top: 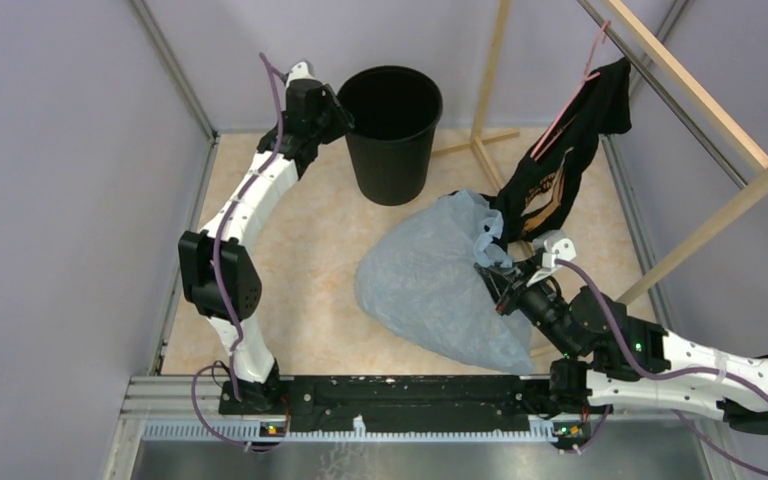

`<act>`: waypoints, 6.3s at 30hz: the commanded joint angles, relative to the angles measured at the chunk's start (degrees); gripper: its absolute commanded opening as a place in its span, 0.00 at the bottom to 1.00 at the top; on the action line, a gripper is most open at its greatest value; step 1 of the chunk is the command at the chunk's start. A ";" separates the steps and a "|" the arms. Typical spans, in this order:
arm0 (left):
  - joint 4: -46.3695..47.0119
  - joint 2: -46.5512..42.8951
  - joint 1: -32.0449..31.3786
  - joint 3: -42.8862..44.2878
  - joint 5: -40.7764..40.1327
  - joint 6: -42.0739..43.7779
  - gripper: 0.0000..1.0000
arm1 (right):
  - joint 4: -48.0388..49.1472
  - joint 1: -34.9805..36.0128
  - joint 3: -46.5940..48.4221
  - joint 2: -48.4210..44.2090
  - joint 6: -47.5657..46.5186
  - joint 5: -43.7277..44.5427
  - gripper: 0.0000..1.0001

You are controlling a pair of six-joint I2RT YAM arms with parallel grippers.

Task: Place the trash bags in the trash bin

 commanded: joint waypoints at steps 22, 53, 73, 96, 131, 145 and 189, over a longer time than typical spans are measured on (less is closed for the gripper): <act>-10.02 -30.68 0.36 -20.05 -4.60 13.13 0.14 | 5.14 0.31 1.38 0.64 -4.02 -0.59 0.00; -15.53 -50.32 0.31 -41.49 7.17 5.40 0.14 | 25.03 0.36 60.11 42.19 -19.53 -24.65 0.00; -16.09 -53.11 0.27 -43.78 7.98 4.04 0.16 | 28.21 -18.22 42.62 42.92 8.79 2.30 0.00; -17.90 -57.38 0.30 -42.11 6.32 8.20 0.78 | 26.11 -18.76 29.61 34.61 -3.23 -4.79 0.00; 6.20 -41.61 -0.67 -30.73 35.67 4.54 0.82 | 23.69 -18.76 28.65 33.66 4.18 -19.32 0.00; 3.24 -38.94 -3.93 -39.17 26.13 4.41 0.83 | 24.64 -18.76 33.22 39.80 4.51 -22.32 0.00; 1.05 -58.71 -3.98 -40.65 43.10 12.20 0.99 | 22.18 -21.10 50.35 60.10 -0.79 -20.36 0.00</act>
